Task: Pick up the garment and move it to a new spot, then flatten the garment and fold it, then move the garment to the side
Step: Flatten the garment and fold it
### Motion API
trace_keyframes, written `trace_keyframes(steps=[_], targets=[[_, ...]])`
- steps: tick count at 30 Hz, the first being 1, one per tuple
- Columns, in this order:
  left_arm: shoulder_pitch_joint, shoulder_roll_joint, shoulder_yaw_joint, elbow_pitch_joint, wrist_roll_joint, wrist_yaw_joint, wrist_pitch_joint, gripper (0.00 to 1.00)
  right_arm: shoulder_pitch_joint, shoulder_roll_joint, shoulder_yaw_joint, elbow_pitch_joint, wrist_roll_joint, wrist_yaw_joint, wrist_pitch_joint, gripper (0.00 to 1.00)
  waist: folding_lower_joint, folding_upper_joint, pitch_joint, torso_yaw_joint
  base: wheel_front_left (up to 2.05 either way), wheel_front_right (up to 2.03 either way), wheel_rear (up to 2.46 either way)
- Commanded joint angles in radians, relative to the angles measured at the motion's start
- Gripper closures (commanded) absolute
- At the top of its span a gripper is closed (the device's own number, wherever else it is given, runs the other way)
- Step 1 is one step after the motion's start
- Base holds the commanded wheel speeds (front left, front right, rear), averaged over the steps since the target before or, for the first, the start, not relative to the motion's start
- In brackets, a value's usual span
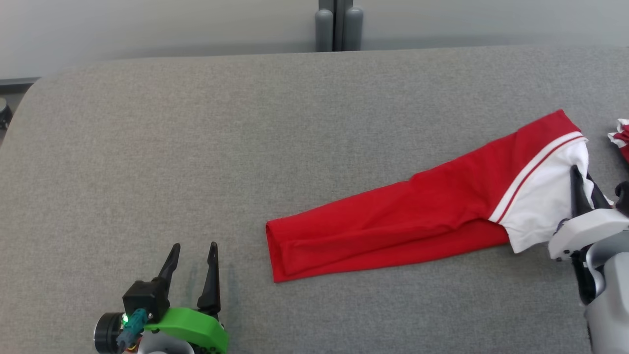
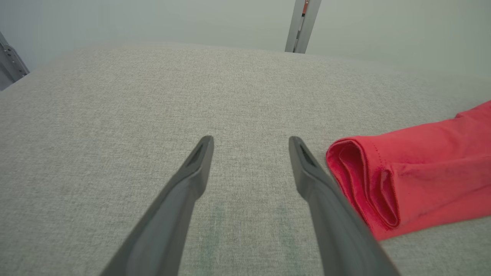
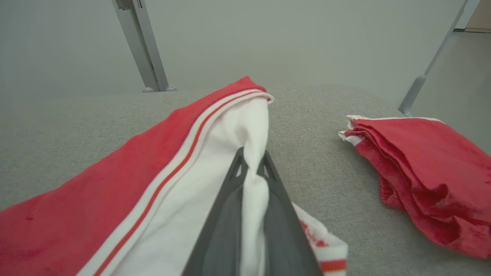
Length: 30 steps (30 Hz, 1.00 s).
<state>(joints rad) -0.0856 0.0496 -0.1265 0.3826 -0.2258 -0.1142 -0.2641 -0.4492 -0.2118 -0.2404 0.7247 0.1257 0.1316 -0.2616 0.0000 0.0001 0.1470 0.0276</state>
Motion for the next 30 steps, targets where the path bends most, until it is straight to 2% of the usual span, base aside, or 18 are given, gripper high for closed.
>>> trace_keyframes(steps=[1, 5, 10, 15, 28, 29, 30], targets=[[0.001, 0.003, 0.001, -0.001, -0.001, 0.005, 0.000, 0.00, 0.042, 0.029, -0.005, -0.045, -0.017, -0.002, -0.003, 1.00, 0.0000, -0.0001, -0.010, -0.008, 0.00, 0.00, 0.00], [0.010, 0.003, -0.005, 0.000, -0.006, 0.008, 0.000, 0.00, 0.086, 0.096, 0.053, -0.210, -0.024, -0.002, -0.004, 1.00, 0.0000, -0.0001, -0.019, -0.015, 0.00, 0.00, 0.00], [0.008, 0.003, -0.017, 0.004, -0.011, 0.007, 0.000, 0.00, 0.127, 0.142, 0.274, -0.306, 0.053, -0.002, -0.004, 1.00, 0.0000, -0.0001, -0.023, -0.011, 0.00, 0.00, 0.00], [-0.004, 0.003, -0.027, 0.007, -0.017, 0.009, 0.000, 0.00, 0.107, 0.155, 0.513, -0.301, 0.163, -0.002, 0.002, 1.00, 0.0000, -0.0001, -0.022, 0.014, 0.00, 0.00, 0.00], [-0.005, 0.003, -0.036, 0.026, -0.015, 0.012, 0.000, 0.00, -0.009, 0.159, 0.977, -0.211, 0.465, -0.002, 0.000, 1.00, 0.0000, -0.0001, -0.027, 0.074, 0.00, 0.00, 0.00], [-0.005, 0.003, -0.037, 0.027, -0.014, 0.012, 0.000, 0.00, -0.018, 0.158, 1.002, -0.206, 0.491, -0.002, -0.002, 0.71, 0.0000, -0.0001, -0.027, 0.075, 0.00, 0.00, 0.00], [-0.006, 0.003, -0.036, 0.028, -0.013, 0.012, 0.000, 0.00, -0.026, 0.158, 1.017, -0.203, 0.505, -0.002, -0.002, 0.11, 0.0000, -0.0001, -0.028, 0.076, 0.00, 0.00, 0.00]])
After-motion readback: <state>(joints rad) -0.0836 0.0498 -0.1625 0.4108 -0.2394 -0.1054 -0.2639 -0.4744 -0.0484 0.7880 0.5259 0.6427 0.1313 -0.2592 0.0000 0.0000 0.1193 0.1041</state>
